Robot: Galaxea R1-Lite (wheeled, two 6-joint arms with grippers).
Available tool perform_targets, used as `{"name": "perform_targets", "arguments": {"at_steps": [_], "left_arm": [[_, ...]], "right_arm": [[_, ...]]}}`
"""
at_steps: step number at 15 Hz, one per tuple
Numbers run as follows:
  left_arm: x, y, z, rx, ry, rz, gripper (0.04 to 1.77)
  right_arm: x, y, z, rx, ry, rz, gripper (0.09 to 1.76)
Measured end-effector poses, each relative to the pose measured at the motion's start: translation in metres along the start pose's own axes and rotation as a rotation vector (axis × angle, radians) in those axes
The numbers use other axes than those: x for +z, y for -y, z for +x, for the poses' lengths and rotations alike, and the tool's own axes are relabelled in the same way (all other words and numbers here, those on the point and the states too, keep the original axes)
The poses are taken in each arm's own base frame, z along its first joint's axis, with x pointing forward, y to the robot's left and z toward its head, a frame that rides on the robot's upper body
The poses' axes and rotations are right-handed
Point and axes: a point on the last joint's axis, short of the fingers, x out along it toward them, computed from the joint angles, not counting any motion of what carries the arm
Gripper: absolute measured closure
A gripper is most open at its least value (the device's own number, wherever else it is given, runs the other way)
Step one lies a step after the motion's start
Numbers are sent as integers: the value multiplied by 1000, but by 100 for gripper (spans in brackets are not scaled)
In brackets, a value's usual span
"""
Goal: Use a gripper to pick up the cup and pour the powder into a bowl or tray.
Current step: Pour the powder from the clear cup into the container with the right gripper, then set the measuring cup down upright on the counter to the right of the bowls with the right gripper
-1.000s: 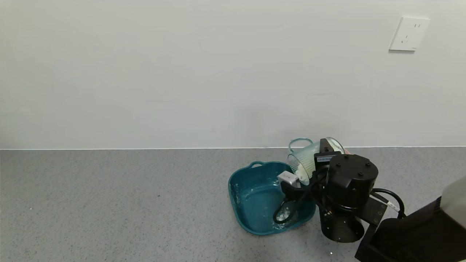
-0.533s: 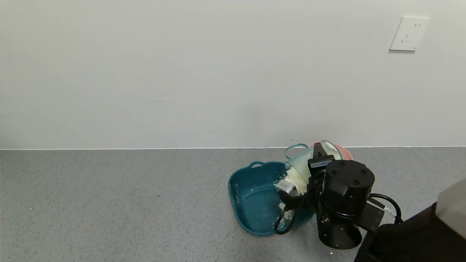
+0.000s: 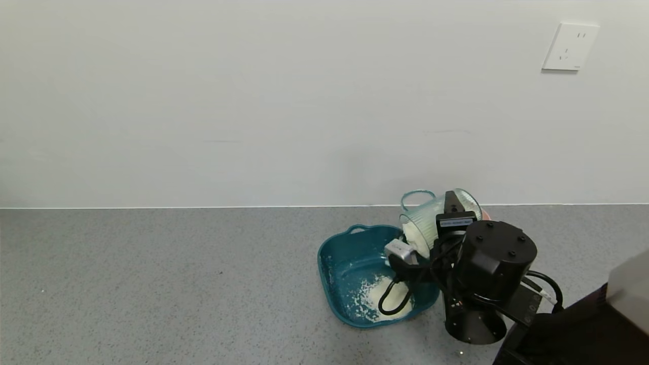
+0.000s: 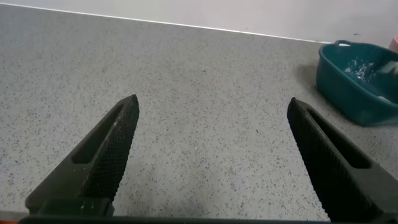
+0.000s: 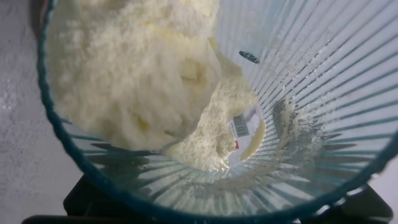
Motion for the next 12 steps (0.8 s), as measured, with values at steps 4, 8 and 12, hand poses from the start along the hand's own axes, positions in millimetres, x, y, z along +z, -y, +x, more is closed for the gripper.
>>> {"name": "perform_targets", "arguments": {"at_steps": [4,8,12], "left_arm": [[0,0,0,0,0,0,9],[0,0,0,0,0,0,9],[0,0,0,0,0,0,9]], "right_arm": [[-9,6,2,-8,-18,127,55],[-17,2,5,5,-45,329,55],[-32,-8,7,26,-80,481,55]]}}
